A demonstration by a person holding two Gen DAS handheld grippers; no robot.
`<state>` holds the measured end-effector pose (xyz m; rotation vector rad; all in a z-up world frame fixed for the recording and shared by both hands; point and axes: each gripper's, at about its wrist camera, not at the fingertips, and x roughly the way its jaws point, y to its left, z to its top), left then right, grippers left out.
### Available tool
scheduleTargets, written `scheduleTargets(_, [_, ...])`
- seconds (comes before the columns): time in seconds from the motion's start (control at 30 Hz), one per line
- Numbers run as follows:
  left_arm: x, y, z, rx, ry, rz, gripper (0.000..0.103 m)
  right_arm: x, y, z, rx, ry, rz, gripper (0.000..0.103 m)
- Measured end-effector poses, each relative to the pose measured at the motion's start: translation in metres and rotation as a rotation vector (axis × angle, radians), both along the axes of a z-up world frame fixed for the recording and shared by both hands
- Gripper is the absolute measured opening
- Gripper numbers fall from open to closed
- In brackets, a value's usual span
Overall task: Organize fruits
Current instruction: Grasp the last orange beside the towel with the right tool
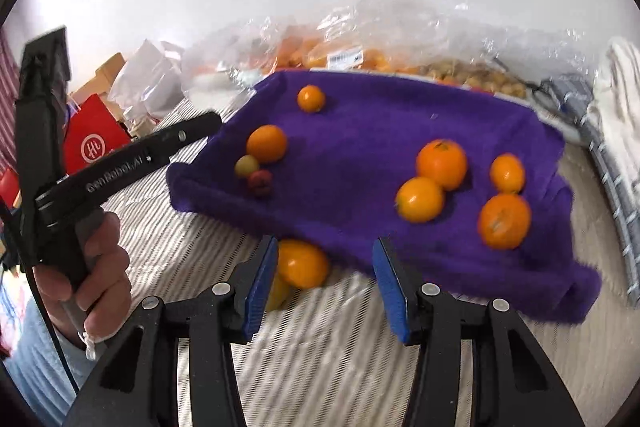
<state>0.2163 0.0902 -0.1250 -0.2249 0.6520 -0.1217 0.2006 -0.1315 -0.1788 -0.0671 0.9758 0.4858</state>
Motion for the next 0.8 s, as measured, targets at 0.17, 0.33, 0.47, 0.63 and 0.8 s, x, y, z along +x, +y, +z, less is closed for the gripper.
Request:
scheduleTargets(0.17, [-0.023, 0.003, 0.015, 0.081, -0.002, 0.026, 0.047, 0.000, 0.015, -0.015, -0.002, 0.080, -0.014, 0.050])
scheduleTargets(0.33, [-0.054, 0.022, 0.003, 0.092, 0.033, 0.002, 0.047, 0.012, 0.022, -0.031, -0.031, 0.117, -0.076, 0.051])
scheduleTargets(0.47, [-0.064, 0.035, -0.013, 0.093, 0.071, 0.019, 0.047, 0.018, 0.021, -0.041, 0.025, 0.153, -0.118, 0.051])
scheduleTargets(0.63, [-0.063, 0.037, -0.023, 0.064, 0.103, 0.012, 0.047, 0.013, 0.021, -0.040, 0.043, 0.150, -0.115, 0.040])
scheduleTargets(0.8, [-0.063, 0.024, -0.029, 0.120, 0.119, -0.010, 0.047, 0.009, 0.001, -0.026, 0.091, 0.135, -0.147, 0.040])
